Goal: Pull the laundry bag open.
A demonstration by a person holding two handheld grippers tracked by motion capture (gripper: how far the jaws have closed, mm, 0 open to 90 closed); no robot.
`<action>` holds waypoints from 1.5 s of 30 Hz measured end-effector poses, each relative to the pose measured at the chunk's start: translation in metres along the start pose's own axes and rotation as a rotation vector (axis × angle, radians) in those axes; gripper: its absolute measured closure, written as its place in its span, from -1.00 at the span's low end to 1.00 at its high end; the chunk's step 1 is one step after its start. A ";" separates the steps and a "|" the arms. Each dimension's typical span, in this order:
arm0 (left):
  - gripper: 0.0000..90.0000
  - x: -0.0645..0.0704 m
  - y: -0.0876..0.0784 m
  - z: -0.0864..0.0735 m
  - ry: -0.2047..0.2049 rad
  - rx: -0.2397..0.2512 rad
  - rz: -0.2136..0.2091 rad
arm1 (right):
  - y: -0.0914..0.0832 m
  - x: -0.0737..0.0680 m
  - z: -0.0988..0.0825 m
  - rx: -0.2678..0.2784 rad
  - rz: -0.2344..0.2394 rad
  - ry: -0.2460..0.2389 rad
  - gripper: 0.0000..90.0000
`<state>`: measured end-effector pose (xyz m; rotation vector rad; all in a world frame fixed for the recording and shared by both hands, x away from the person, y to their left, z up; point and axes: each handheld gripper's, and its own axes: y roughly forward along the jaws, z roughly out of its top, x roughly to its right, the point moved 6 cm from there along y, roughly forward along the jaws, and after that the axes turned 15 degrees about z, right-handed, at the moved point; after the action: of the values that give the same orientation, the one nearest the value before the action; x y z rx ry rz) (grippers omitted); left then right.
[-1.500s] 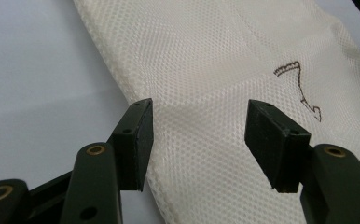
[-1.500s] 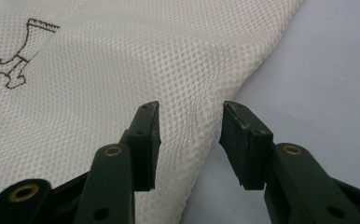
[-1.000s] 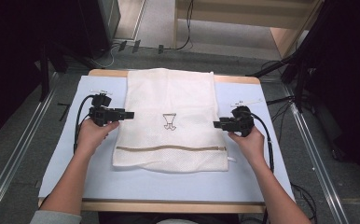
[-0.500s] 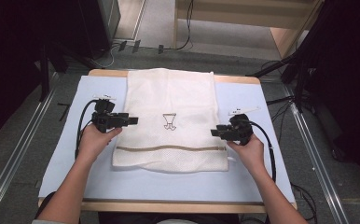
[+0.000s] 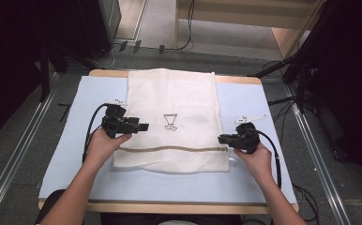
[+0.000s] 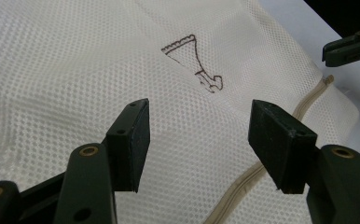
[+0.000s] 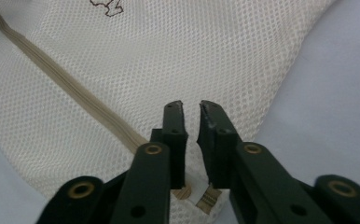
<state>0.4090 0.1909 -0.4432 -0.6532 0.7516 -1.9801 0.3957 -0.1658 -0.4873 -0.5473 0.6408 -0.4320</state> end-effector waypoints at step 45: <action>-0.10 0.044 0.029 0.009 0.102 -0.015 -0.077 | 0.006 -0.011 -0.020 -0.053 0.015 0.002 1.00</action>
<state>0.4107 0.1384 -0.4513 -0.6017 0.8148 -2.0933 0.3756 -0.1620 -0.5000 -0.5916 0.6595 -0.4027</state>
